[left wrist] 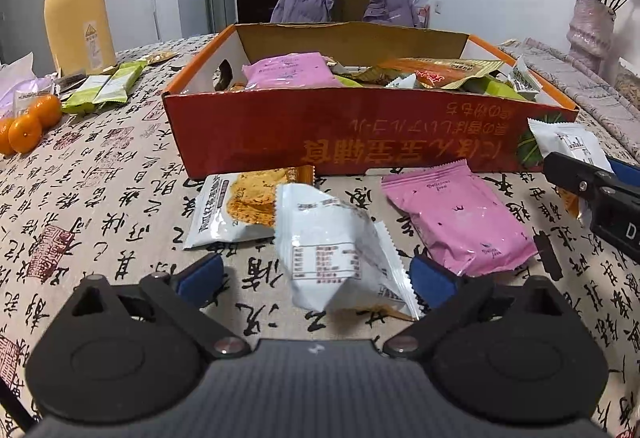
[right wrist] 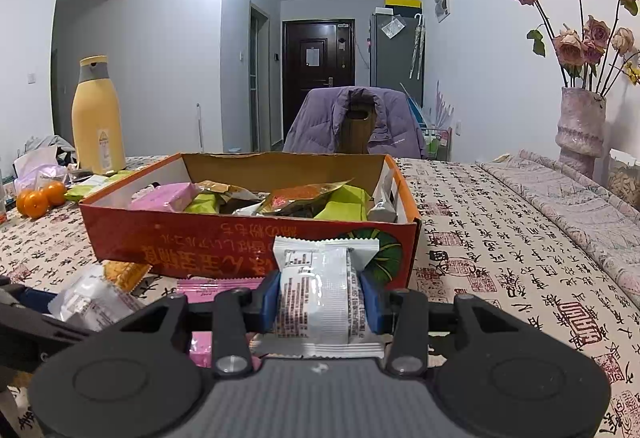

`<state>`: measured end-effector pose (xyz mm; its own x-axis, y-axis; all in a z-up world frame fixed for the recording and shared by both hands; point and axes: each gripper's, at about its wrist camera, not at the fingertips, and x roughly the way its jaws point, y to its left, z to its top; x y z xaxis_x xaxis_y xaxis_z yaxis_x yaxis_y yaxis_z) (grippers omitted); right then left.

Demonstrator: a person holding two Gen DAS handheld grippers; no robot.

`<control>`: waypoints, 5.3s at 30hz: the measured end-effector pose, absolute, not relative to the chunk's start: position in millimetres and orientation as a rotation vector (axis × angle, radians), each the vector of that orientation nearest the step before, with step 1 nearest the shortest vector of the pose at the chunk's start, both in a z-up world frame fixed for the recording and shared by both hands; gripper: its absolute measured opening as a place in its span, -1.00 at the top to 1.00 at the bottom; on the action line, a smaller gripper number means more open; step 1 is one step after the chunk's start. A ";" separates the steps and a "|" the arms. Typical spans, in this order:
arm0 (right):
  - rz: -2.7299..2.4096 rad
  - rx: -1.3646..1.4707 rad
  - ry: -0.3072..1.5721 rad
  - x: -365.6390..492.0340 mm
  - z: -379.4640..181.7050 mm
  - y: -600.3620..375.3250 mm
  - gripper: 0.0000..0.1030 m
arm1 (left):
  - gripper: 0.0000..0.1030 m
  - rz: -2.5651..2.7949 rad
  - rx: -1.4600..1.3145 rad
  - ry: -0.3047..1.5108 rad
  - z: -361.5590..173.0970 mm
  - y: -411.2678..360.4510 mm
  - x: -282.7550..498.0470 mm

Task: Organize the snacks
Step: 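Lift the white packet with the right gripper while the left grasps another white packet, then carry both white packets over the box and open both grippers inside, then withdraw both open grippers from the box toward the loose packets, then grasp the pink packet with the right gripper and lift it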

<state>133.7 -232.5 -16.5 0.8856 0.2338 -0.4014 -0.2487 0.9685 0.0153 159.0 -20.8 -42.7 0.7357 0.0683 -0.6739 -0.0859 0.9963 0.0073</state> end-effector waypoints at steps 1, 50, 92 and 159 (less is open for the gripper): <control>0.251 -0.037 0.412 133.7 -16.5 -232.5 0.20 | -0.80 0.082 -0.021 0.732 -42.4 -21.3 158.2; 0.276 -0.121 0.240 155.8 35.9 -192.8 0.20 | 0.65 -0.028 -0.020 0.367 41.6 -10.5 167.5; 0.239 -0.010 0.325 245.2 15.9 -190.1 -1.00 | -1.00 0.119 -0.100 0.283 19.8 28.5 262.2; 0.254 -0.099 0.716 172.8 -40.2 -148.2 -1.00 | -1.00 0.063 -0.092 0.571 -37.5 94.3 141.2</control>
